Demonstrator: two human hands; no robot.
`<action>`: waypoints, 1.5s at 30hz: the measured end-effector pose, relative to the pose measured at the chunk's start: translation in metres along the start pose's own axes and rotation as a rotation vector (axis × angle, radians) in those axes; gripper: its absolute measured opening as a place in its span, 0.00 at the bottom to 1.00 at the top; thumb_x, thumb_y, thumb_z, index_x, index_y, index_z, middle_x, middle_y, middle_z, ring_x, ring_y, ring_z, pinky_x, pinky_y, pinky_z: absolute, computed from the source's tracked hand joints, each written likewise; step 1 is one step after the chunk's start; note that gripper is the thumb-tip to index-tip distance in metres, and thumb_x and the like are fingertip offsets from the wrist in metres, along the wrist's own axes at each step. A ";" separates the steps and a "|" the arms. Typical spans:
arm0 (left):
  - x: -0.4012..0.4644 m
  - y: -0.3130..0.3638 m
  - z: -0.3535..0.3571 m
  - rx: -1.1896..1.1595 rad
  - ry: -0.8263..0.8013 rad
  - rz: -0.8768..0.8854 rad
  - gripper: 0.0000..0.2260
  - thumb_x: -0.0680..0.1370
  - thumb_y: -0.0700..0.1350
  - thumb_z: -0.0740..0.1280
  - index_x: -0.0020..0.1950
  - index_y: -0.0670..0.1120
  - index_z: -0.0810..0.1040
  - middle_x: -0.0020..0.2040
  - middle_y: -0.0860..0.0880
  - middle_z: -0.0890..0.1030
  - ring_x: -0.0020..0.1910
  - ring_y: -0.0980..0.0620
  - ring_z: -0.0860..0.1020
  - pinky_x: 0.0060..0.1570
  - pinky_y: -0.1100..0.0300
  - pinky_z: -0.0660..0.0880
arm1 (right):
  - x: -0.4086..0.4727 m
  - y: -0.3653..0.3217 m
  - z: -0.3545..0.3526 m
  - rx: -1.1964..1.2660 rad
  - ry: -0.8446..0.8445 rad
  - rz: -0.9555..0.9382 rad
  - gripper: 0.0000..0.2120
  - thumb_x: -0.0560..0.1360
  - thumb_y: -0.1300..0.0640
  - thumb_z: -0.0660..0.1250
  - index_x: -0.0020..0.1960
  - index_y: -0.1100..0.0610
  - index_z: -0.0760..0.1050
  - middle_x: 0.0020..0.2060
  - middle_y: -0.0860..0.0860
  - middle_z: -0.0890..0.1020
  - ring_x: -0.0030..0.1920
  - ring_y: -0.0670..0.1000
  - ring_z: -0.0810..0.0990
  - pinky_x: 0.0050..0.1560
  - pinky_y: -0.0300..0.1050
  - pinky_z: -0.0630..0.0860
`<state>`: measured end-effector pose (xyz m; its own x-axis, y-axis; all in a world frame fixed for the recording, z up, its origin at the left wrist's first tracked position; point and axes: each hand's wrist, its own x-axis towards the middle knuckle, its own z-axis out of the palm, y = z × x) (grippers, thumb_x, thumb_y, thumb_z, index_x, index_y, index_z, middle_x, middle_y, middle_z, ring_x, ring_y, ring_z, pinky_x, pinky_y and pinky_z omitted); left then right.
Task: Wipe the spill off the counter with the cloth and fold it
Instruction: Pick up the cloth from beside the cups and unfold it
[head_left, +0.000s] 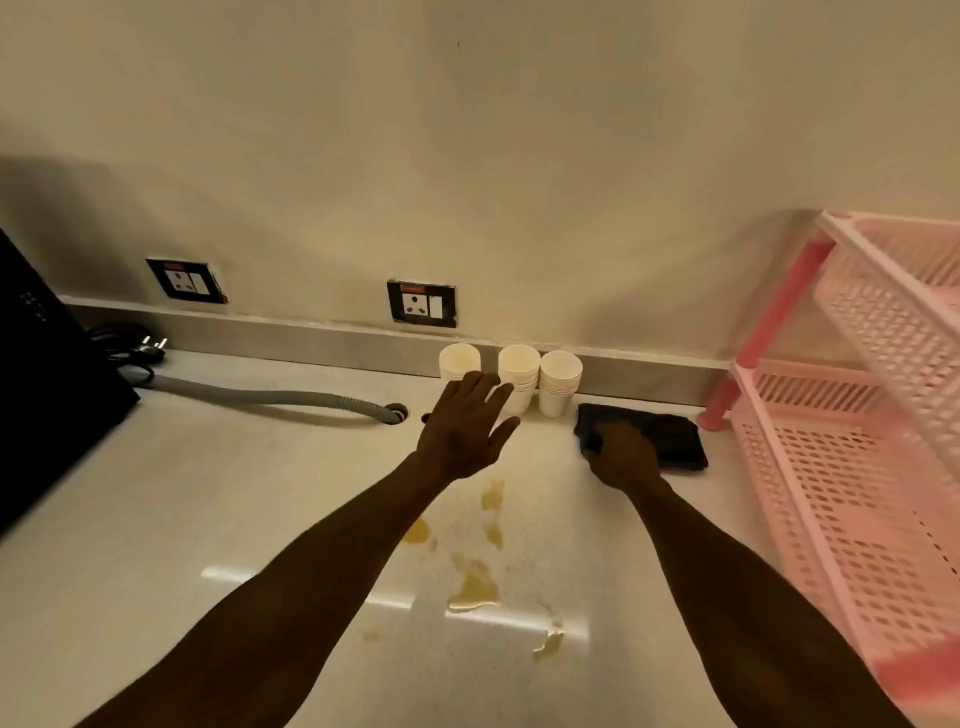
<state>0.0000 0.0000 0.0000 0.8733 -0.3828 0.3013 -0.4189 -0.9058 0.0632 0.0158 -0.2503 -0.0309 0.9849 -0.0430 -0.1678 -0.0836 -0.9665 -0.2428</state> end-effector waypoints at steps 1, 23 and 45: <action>-0.001 -0.001 0.002 0.000 -0.017 -0.002 0.24 0.82 0.58 0.60 0.72 0.45 0.74 0.68 0.43 0.78 0.68 0.42 0.75 0.64 0.46 0.74 | 0.002 0.000 0.003 -0.004 -0.022 0.011 0.21 0.80 0.53 0.69 0.71 0.57 0.73 0.67 0.56 0.78 0.67 0.57 0.76 0.67 0.50 0.75; 0.005 0.041 -0.004 -0.587 0.029 -0.174 0.25 0.78 0.55 0.71 0.73 0.47 0.74 0.70 0.46 0.78 0.70 0.47 0.74 0.69 0.47 0.73 | 0.000 0.030 -0.080 0.340 0.288 -0.099 0.11 0.80 0.59 0.65 0.59 0.58 0.83 0.57 0.58 0.85 0.59 0.60 0.81 0.61 0.47 0.72; -0.058 -0.003 -0.106 -1.461 -0.285 -0.373 0.08 0.82 0.47 0.68 0.56 0.46 0.84 0.42 0.49 0.85 0.36 0.55 0.80 0.32 0.63 0.75 | -0.086 -0.027 -0.142 0.934 0.163 -0.307 0.10 0.84 0.56 0.61 0.56 0.51 0.82 0.51 0.56 0.84 0.54 0.59 0.82 0.55 0.58 0.79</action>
<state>-0.0761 0.0444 0.0834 0.9264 -0.3572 -0.1193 0.1062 -0.0563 0.9928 -0.0454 -0.2569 0.1258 0.9867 0.0735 0.1448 0.1616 -0.3579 -0.9197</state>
